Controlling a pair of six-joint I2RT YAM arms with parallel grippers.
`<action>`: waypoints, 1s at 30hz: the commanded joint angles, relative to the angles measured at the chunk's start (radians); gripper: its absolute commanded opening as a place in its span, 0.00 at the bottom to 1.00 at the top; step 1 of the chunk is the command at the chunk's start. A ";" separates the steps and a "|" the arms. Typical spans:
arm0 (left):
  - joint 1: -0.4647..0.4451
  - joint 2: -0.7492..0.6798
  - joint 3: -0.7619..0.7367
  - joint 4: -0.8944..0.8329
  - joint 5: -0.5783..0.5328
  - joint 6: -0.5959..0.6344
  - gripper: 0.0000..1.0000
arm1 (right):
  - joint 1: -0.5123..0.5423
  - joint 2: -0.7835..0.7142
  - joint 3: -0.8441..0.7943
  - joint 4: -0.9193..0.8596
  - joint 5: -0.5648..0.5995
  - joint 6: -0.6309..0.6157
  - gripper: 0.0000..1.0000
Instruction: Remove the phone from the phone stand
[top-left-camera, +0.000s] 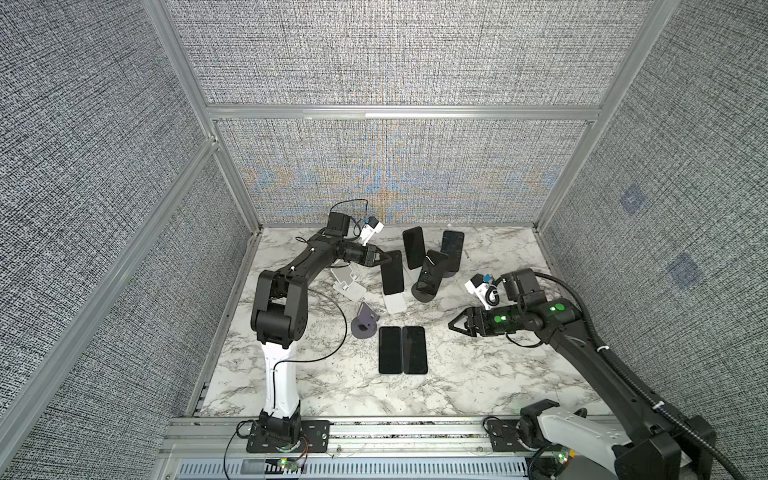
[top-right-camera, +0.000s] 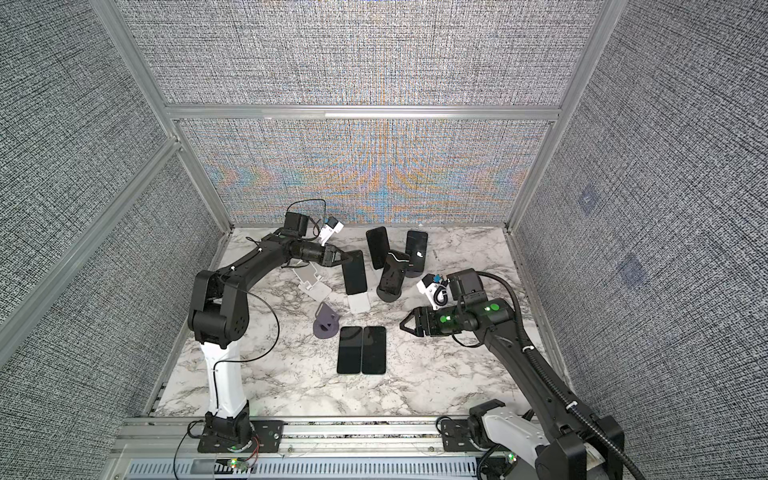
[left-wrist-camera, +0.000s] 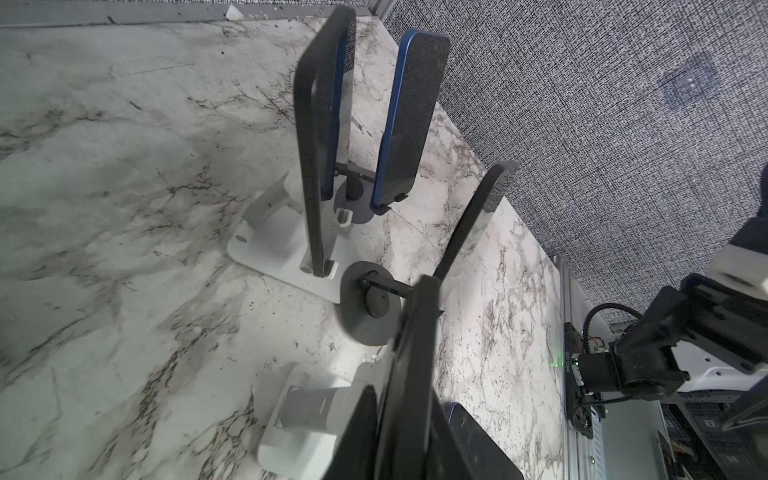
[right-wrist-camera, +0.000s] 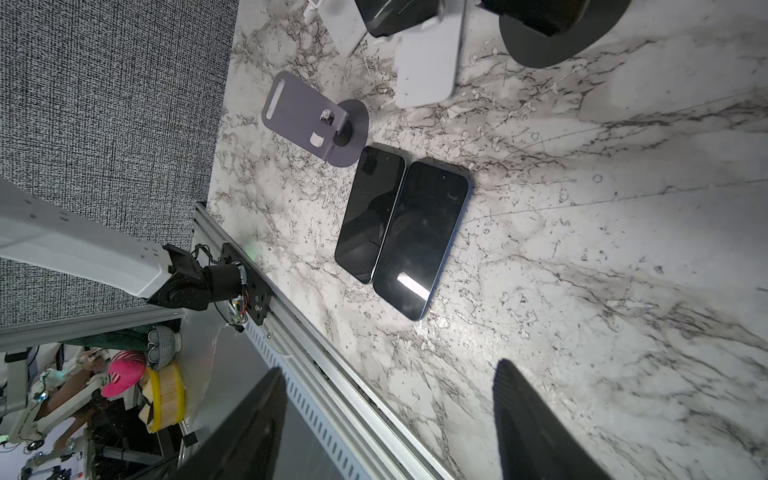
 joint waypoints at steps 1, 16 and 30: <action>-0.002 0.003 0.003 -0.006 0.028 0.027 0.09 | 0.002 0.006 -0.010 0.035 -0.036 0.001 0.68; -0.002 -0.025 0.027 -0.102 -0.036 0.099 0.00 | 0.001 0.001 -0.015 0.045 -0.037 -0.016 0.67; -0.002 -0.176 0.000 -0.112 -0.111 0.041 0.00 | 0.035 -0.080 -0.036 0.197 0.011 0.072 0.68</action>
